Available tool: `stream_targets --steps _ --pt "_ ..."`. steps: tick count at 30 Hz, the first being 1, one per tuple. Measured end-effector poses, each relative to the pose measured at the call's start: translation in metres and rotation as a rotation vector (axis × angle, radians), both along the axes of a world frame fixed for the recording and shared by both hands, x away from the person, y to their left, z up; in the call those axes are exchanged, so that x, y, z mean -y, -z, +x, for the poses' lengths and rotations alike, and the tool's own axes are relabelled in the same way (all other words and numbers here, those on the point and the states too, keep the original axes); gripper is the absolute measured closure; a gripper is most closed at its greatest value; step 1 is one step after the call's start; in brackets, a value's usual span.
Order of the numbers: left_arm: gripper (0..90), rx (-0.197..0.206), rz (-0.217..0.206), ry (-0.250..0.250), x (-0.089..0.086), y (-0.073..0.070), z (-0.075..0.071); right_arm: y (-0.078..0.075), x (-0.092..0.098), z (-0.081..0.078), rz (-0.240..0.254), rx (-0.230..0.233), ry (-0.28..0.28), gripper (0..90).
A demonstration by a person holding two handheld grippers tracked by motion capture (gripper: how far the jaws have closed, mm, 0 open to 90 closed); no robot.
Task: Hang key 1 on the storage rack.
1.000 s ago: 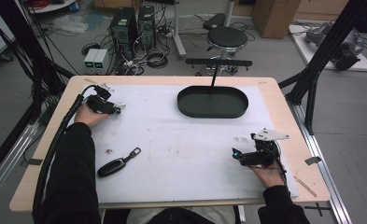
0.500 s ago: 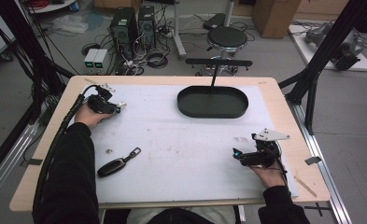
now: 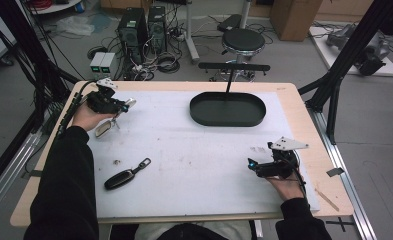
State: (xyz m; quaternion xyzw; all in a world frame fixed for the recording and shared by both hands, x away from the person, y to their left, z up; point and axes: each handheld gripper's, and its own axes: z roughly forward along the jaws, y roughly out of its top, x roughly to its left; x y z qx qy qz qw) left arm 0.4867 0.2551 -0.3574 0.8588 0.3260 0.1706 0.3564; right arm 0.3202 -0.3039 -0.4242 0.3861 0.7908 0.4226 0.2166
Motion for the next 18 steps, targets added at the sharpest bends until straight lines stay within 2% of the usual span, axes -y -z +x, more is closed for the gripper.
stream_targets --steps 3,6,13,18 --pt "74.6 0.043 0.029 0.035 0.013 -0.019 -0.001 0.0 -0.001 0.001 -0.001 0.002 -0.004 0.8" --pt "74.6 0.065 0.012 0.042 0.018 -0.032 0.001 0.0 -0.002 0.001 -0.011 0.005 -0.01 0.8" --pt "74.6 0.077 -0.025 0.026 0.021 -0.05 0.005 -0.001 0.001 -0.001 -0.006 0.013 -0.005 0.8" --pt "74.6 0.096 -0.036 0.026 0.024 -0.06 0.005 -0.002 0.002 -0.003 0.0 0.022 -0.001 0.8"
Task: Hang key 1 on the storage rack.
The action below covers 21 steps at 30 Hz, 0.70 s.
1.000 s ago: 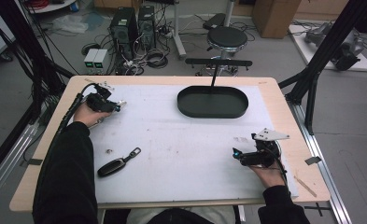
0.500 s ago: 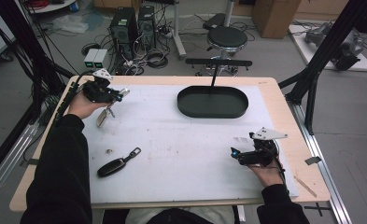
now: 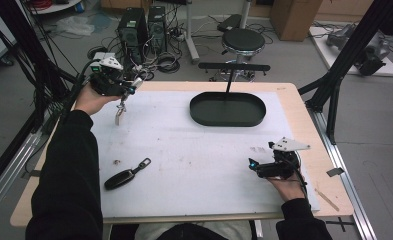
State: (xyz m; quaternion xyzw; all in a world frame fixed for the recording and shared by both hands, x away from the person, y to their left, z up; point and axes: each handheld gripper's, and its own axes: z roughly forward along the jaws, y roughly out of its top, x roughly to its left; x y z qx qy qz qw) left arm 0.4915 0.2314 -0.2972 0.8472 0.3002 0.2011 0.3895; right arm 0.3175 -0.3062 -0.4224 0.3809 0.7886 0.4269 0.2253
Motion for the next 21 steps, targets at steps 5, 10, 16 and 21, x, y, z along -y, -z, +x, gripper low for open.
stream_targets --steps 5,10,16,21 --pt "74.6 0.009 -0.001 -0.001 0.004 -0.011 0.0 0.0 0.0 0.0 0.004 0.0 -0.003 0.8" --pt "74.6 0.022 0.0 0.01 0.014 -0.022 0.002 0.0 0.0 0.001 0.007 0.001 -0.007 0.8" --pt "74.5 0.046 -0.001 0.038 0.031 -0.032 0.005 0.0 -0.001 0.002 0.011 -0.003 -0.013 0.8" --pt "74.6 0.071 -0.013 0.049 0.045 -0.047 0.007 0.0 -0.001 0.001 0.011 -0.005 -0.012 0.8"
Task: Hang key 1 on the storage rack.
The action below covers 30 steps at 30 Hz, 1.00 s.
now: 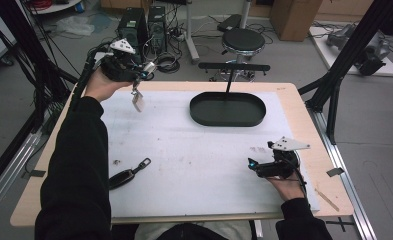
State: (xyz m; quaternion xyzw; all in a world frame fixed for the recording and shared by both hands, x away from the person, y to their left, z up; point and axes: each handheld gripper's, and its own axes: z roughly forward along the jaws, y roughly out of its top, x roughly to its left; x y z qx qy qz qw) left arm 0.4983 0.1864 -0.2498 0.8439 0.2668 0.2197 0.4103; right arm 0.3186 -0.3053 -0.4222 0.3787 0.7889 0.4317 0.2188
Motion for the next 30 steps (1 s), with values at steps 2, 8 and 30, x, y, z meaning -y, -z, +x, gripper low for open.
stream_targets --steps 2,8,30 --pt "74.6 0.008 -0.003 0.011 0.005 -0.003 0.0 0.0 0.0 0.0 0.003 -0.002 0.004 0.8" --pt "74.5 0.007 0.001 0.022 0.02 -0.009 0.005 0.0 0.003 0.0 0.006 0.001 0.01 0.8" --pt "74.5 0.046 -0.018 0.134 0.098 -0.021 0.016 0.0 0.004 -0.001 0.014 0.005 0.011 0.8"
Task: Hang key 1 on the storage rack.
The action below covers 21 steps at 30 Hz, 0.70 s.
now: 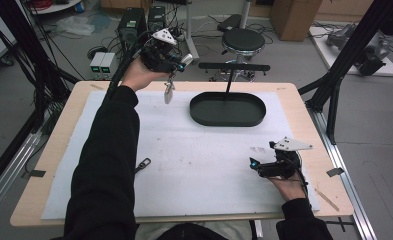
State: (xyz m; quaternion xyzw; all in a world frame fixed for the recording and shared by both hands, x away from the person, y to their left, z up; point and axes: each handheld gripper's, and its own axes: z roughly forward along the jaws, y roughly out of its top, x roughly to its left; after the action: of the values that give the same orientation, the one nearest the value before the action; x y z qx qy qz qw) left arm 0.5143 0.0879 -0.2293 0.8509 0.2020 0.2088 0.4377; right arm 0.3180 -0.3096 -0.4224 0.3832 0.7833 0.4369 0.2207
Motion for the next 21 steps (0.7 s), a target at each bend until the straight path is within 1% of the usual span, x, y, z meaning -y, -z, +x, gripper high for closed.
stream_targets --steps 2,5,9,12,15,17,21 --pt "74.5 0.003 -0.003 -0.005 0.006 0.0 0.002 0.0 0.0 -0.001 -0.002 0.003 -0.002 0.8" --pt "74.5 0.014 -0.013 0.007 0.015 -0.001 0.002 0.0 0.0 -0.001 -0.001 0.004 -0.001 0.8" --pt "74.5 0.022 -0.005 0.019 0.029 -0.002 0.004 0.0 0.001 -0.001 0.001 0.003 0.001 0.8" --pt "74.5 0.032 -0.009 0.026 0.037 -0.003 0.006 0.0 0.001 -0.001 0.0 0.004 0.002 0.8" --pt "74.5 0.024 -0.012 0.032 0.043 -0.003 0.009 0.0 0.001 -0.001 -0.004 0.006 0.001 0.8" --pt "74.5 0.029 -0.012 0.027 0.048 -0.004 0.014 0.0 0.001 -0.001 -0.005 0.009 0.002 0.8" --pt "74.6 0.03 -0.02 0.023 0.056 -0.003 0.018 0.0 0.001 -0.001 0.001 0.005 0.001 0.8"
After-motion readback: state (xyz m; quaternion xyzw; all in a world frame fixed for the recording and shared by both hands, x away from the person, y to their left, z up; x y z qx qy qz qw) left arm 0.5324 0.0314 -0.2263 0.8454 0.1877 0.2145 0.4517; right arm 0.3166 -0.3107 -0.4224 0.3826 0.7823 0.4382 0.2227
